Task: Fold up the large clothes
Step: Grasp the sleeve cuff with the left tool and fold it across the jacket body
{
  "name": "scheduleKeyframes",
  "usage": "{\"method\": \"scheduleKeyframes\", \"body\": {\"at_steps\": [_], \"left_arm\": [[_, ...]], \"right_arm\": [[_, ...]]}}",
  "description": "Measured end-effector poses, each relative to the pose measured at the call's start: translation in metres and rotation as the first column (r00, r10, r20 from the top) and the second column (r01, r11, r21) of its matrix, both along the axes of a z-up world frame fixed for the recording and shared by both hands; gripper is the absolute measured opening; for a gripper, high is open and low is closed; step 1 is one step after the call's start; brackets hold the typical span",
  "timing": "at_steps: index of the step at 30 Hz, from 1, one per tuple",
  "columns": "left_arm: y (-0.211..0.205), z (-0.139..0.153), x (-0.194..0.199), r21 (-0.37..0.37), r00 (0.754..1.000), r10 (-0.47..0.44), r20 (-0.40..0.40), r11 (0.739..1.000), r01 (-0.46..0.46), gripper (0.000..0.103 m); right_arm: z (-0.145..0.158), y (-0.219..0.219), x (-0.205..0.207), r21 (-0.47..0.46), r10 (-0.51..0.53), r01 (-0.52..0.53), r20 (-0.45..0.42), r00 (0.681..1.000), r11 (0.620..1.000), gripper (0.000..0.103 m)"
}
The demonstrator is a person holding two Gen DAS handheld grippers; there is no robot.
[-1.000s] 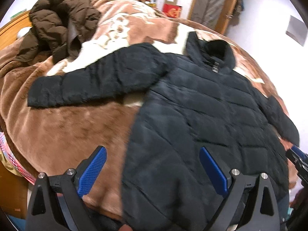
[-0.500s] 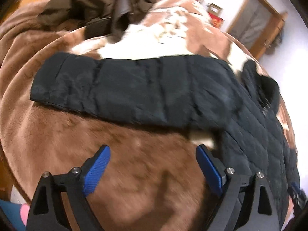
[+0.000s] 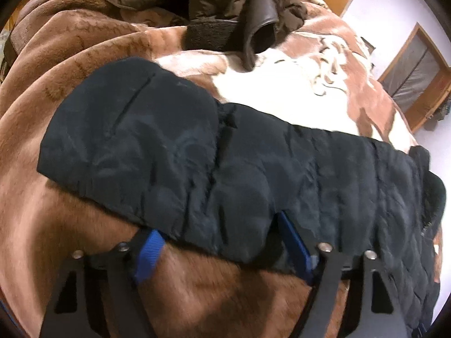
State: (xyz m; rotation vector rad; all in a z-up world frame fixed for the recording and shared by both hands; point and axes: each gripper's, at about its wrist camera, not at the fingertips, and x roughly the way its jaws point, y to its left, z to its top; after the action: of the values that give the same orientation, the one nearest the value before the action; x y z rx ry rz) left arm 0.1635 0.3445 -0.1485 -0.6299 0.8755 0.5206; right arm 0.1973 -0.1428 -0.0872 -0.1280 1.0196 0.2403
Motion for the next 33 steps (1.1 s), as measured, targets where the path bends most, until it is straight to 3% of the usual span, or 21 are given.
{"method": "scheduleKeyframes", "body": {"at_steps": [1,3,6,10,16,21,25,29,33], "left_arm": [[0.003,-0.001,0.003,0.002,1.000,0.004,-0.002,1.000,-0.004,0.065],[0.003,0.003,0.006,0.019,1.000,-0.009,0.003,1.000,0.009,0.034],[0.000,0.018,0.008,0.055,0.999,-0.035,-0.004,0.998,0.035,0.017],[-0.006,0.057,0.002,0.080,0.995,-0.082,0.050,0.994,0.078,0.014],[-0.041,0.157,-0.009,0.154,0.960,-0.198,0.200,0.974,0.169,0.012],[-0.098,0.238,-0.003,0.215,0.882,-0.354,0.310,0.930,0.298,0.012],[-0.164,0.274,0.015,0.244,0.798,-0.499,0.338,0.865,0.438,0.012],[-0.232,0.281,0.040,0.249,0.715,-0.616,0.330,0.788,0.563,0.012],[-0.298,0.255,0.072,0.218,0.644,-0.708,0.289,0.704,0.676,0.012]], "right_arm": [[-0.002,-0.003,0.000,0.000,-0.008,0.008,-0.005,1.000,1.000,0.063],[-0.004,-0.007,0.001,-0.002,-0.024,0.024,-0.010,1.000,1.000,0.063],[-0.005,-0.013,-0.003,-0.009,-0.037,0.037,-0.014,0.999,0.999,0.063],[-0.002,-0.023,-0.013,0.000,-0.052,0.052,-0.018,0.998,0.999,0.063],[0.011,-0.046,-0.032,0.035,-0.083,0.083,-0.001,0.997,0.996,0.063],[0.026,-0.070,-0.046,0.079,-0.125,0.122,0.026,0.992,0.989,0.063],[0.036,-0.094,-0.054,0.106,-0.168,0.163,0.045,0.985,0.981,0.063],[0.042,-0.121,-0.062,0.128,-0.220,0.212,0.058,0.974,0.969,0.063],[0.041,-0.147,-0.066,0.144,-0.272,0.262,0.057,0.961,0.954,0.063]]}}
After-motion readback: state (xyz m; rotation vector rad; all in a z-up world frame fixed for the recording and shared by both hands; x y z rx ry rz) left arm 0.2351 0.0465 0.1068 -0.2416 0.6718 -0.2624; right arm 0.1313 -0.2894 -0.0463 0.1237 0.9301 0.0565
